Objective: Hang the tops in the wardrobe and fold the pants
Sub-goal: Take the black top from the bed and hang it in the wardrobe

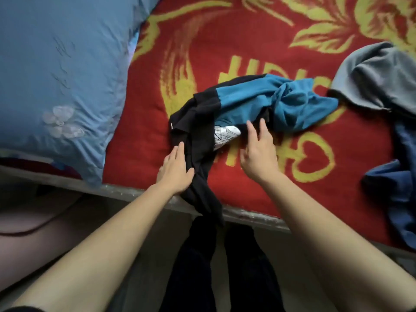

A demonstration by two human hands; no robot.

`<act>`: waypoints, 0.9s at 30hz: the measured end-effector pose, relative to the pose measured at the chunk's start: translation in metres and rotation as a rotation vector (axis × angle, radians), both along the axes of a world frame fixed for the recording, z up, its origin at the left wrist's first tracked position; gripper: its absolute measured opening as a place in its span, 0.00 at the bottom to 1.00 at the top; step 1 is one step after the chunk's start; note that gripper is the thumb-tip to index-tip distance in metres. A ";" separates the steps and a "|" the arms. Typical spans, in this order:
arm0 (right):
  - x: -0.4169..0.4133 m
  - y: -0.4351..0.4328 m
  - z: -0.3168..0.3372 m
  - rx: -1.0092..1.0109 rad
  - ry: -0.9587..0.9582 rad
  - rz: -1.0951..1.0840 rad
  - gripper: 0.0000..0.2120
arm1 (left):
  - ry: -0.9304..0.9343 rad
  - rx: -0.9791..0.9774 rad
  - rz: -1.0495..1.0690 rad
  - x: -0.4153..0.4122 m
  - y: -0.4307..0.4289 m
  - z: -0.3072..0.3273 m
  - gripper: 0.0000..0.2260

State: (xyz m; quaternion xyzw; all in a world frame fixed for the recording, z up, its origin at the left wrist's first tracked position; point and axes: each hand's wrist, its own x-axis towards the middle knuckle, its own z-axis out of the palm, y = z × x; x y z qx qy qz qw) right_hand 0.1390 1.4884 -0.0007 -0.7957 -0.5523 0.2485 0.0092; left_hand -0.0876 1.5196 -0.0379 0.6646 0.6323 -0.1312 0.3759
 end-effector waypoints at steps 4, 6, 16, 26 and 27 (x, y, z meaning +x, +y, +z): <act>-0.012 0.077 -0.040 0.189 0.010 0.068 0.39 | -0.075 -0.123 0.113 0.010 0.004 -0.046 0.37; -0.012 0.104 -0.056 0.164 -0.066 0.189 0.41 | -0.082 -0.097 0.141 0.015 0.002 -0.058 0.33; 0.068 -0.024 -0.087 0.095 -0.231 0.373 0.18 | -0.012 -0.020 0.361 0.029 0.007 -0.056 0.32; 0.129 -0.123 -0.104 -0.863 -0.083 0.143 0.21 | -0.031 0.299 0.056 0.107 -0.012 -0.032 0.25; 0.129 -0.123 -0.103 -0.846 -0.071 0.146 0.19 | -0.042 0.364 0.006 0.116 -0.011 -0.032 0.24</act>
